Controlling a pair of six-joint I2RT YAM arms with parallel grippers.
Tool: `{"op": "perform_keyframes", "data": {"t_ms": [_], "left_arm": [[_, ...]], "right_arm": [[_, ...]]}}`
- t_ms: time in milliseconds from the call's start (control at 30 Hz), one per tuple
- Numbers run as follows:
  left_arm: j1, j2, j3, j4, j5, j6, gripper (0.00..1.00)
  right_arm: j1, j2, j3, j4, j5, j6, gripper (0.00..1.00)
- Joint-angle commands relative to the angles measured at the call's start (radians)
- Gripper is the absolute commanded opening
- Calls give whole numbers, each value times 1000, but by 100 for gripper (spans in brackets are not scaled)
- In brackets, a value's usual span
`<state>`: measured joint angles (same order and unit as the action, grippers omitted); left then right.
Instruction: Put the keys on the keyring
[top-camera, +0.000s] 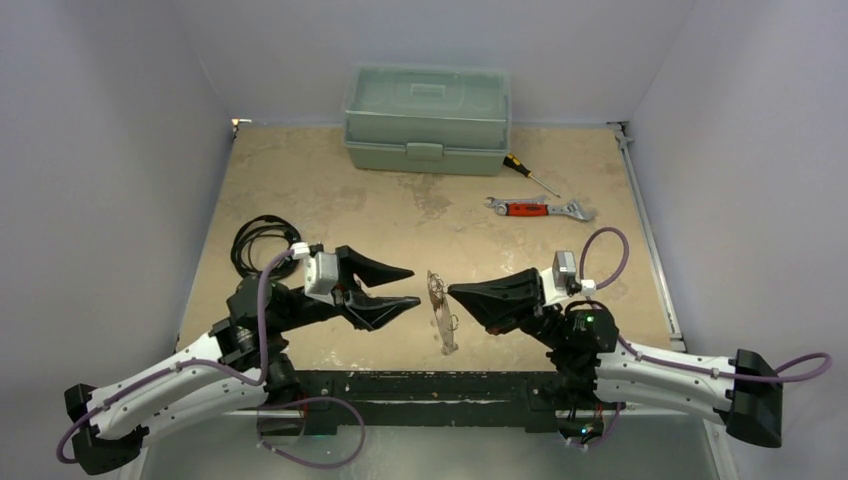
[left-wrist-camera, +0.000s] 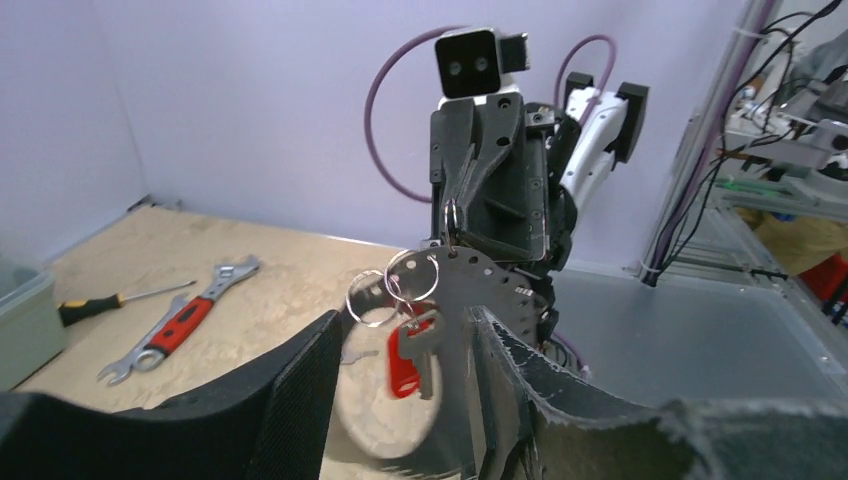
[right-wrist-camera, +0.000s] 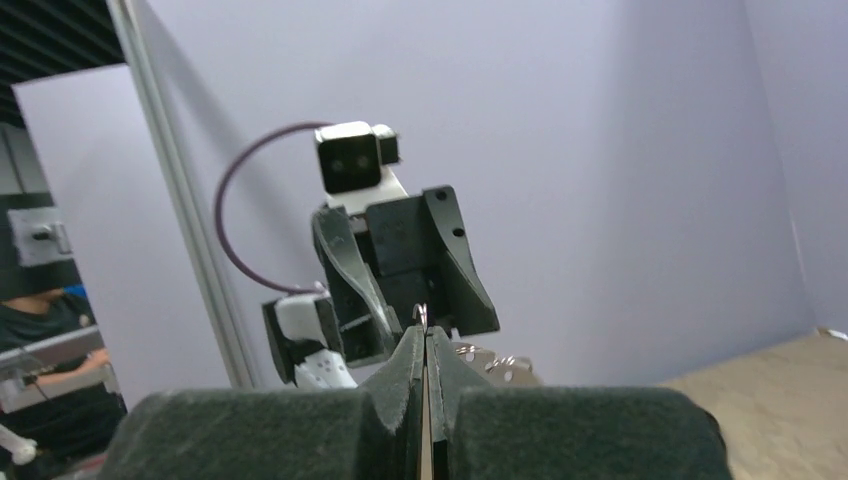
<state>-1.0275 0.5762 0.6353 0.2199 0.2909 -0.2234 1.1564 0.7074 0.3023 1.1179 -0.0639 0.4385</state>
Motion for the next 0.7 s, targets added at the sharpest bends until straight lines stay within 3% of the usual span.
{"op": "perform_keyframes", "data": {"t_ms": [0,367,667], "left_arm": [[6,36,-37,249,91,-66,46],[4,134,-80,494,87,-84,40],[-13,212,-91,598,121,-108,35]], "right_arm": [[2,17,-31,273,-15,51,0],[2,78,-25,359,-4,66,0],[2,81,-35,374,1,69,0]]}}
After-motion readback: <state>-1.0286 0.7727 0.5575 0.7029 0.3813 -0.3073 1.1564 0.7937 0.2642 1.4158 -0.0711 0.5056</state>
